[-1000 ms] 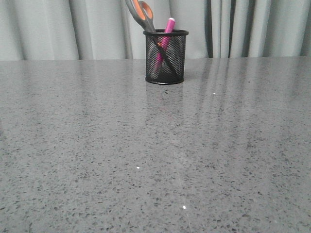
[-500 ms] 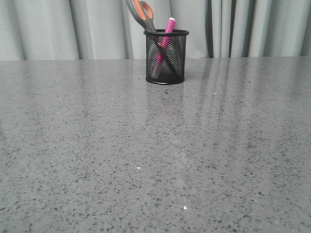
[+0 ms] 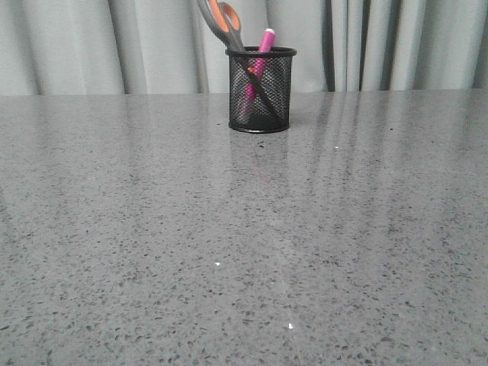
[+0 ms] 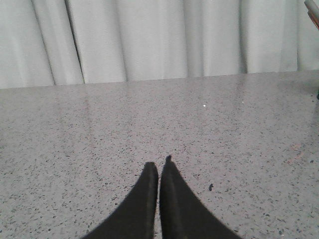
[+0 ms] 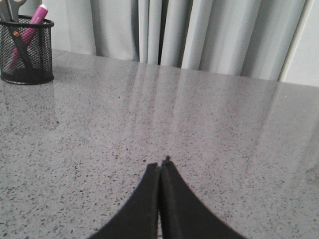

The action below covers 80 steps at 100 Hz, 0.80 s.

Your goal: Put pen and scissors into bin

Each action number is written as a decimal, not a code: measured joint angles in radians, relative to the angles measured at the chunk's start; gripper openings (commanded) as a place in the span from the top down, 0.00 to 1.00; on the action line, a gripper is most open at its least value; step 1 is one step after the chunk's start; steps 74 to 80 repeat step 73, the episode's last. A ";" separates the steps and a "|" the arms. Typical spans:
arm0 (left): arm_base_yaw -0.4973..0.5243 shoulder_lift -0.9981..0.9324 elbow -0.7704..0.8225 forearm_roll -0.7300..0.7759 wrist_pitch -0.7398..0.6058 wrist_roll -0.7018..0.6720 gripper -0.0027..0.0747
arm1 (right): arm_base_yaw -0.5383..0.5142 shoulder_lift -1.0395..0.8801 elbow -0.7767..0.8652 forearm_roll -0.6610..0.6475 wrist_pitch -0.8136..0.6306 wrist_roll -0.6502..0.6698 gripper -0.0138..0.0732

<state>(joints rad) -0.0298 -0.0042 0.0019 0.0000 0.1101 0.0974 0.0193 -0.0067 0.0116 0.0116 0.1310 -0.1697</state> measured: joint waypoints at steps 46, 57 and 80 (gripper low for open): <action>0.000 0.000 0.000 0.000 0.000 0.000 0.99 | -0.002 -0.004 0.000 0.000 0.008 0.010 0.91; 0.000 0.000 0.000 0.000 0.000 0.000 0.99 | -0.002 -0.004 0.000 0.000 0.007 0.010 0.91; 0.000 0.000 0.000 0.000 0.000 0.000 0.99 | -0.002 -0.004 0.000 0.000 0.006 0.010 0.91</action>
